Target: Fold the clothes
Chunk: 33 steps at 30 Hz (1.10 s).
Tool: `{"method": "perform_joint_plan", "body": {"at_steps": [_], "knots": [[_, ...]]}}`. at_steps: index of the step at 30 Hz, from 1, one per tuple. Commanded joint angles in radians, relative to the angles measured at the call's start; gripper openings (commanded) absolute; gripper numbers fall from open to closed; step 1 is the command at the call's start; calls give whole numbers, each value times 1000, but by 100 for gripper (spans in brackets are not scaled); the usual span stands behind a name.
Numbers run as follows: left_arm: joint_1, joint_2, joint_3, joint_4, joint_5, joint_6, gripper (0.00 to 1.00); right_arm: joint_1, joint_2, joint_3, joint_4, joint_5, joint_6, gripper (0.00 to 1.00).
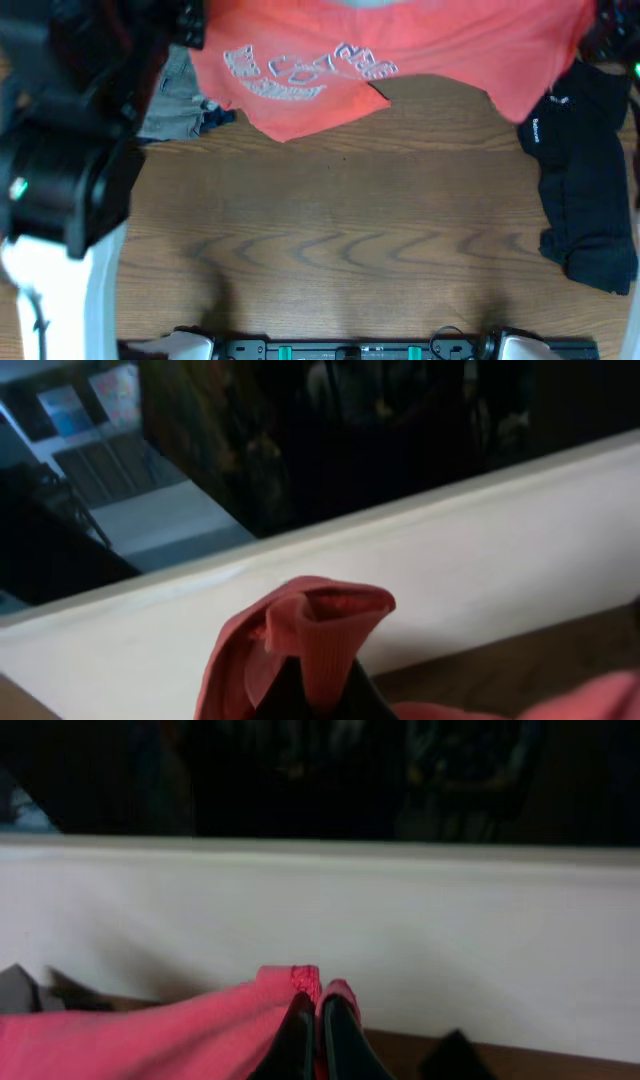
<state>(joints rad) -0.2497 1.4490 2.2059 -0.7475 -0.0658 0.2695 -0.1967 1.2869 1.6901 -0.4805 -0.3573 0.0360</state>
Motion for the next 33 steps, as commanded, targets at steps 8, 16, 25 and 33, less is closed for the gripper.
{"method": "perform_joint_plan", "body": {"at_steps": [8, 16, 25, 33], "knots": [[2, -172, 36, 13, -1, -13, 6, 5, -168, 19, -99, 154, -42, 1], [2, -105, 36, 27, -2, -13, 6, 5, -80, 19, -100, 154, -41, 1], [18, 127, 36, 198, -10, -13, 6, 16, 192, 19, 124, 137, 12, 1], [87, 320, 36, 605, -13, -13, 6, 13, 350, 22, 632, 177, 209, 1]]}}
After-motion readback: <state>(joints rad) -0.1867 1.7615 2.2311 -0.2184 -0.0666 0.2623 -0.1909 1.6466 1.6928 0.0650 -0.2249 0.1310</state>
